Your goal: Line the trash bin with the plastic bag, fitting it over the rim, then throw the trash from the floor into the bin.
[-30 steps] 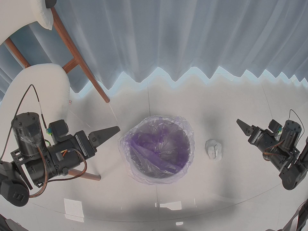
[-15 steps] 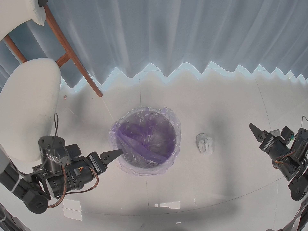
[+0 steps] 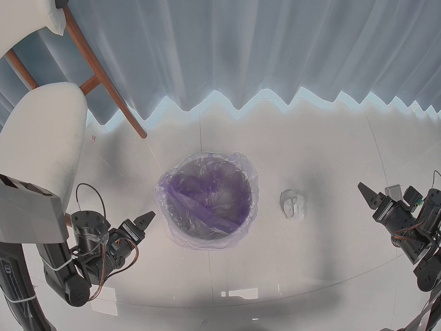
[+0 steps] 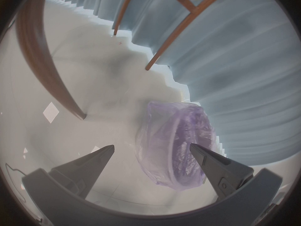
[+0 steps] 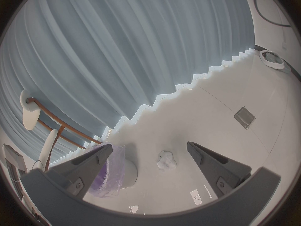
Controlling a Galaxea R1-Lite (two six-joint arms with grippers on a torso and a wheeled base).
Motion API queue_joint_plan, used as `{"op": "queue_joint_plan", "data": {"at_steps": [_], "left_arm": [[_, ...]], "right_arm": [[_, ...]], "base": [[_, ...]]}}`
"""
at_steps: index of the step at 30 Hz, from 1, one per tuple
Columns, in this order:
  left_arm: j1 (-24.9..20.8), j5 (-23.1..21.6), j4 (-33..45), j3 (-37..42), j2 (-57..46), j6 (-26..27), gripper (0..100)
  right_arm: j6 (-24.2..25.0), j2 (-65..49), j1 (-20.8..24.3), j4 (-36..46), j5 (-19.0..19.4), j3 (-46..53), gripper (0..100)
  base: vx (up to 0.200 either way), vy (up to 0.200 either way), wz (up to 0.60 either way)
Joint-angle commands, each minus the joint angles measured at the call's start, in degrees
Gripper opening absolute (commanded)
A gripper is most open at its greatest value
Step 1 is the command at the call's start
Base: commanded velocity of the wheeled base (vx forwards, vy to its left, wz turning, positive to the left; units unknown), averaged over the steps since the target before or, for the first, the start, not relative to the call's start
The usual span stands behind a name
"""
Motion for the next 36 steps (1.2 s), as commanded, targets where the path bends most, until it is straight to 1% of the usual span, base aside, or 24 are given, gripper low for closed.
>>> {"op": "queue_joint_plan", "data": {"at_steps": [1, 4, 7, 12, 13, 20, 21, 24, 31, 36], "left_arm": [[0.8, 0.8, -0.2, -0.7, 4.5, -2.3, 100], [0.3, 2.1, -0.2, -1.0, 5.5, -4.5, 100], [0.1, 2.4, -0.2, -1.4, 7.3, -4.9, 100], [0.4, 2.4, -0.2, -4.4, 11.2, -5.2, 100], [0.8, 2.6, -0.2, -7.0, 13.8, -5.2, 100], [1.5, 2.2, -0.2, -13.3, 17.4, -5.4, 100], [1.5, 2.2, -0.2, -15.6, 18.2, -5.8, 100], [1.2, 2.1, -0.2, -18.9, 19.6, -7.1, 100], [1.5, 1.8, 0.1, -24.8, 22.2, -7.1, 100], [2.3, 0.4, 0.5, -27.6, 23.3, -6.7, 100]], "right_arm": [[0.1, 0.1, 0.2, -0.6, 0.0, 0.3, 100], [0.2, 0.0, 0.2, -0.6, 0.0, 0.8, 100], [0.3, 0.0, 0.2, -0.6, 0.0, 0.8, 100], [0.4, -0.1, 0.2, -0.6, 0.0, 0.8, 100], [1.0, -0.1, 0.2, -0.6, 0.0, 0.7, 100], [2.1, -1.7, 0.2, -0.6, 0.0, 1.0, 100], [2.1, -1.9, 0.2, -0.6, 0.0, 1.4, 100], [2.1, -2.0, 0.2, -0.6, 0.0, 2.8, 100], [2.0, -3.1, 0.2, -0.6, 0.0, 3.1, 100], [1.8, -3.2, 0.2, -0.6, 0.0, 3.1, 100]], "base": [[0.000, 0.000, 0.00], [0.000, 0.000, 0.00], [0.000, 0.000, 0.00], [0.000, 0.000, 0.00], [0.000, 0.000, 0.00], [0.000, 0.000, 0.00], [0.000, 0.000, 0.00], [0.000, 0.000, 0.00], [0.000, 0.000, 0.00], [0.000, 0.000, 0.00]]}}
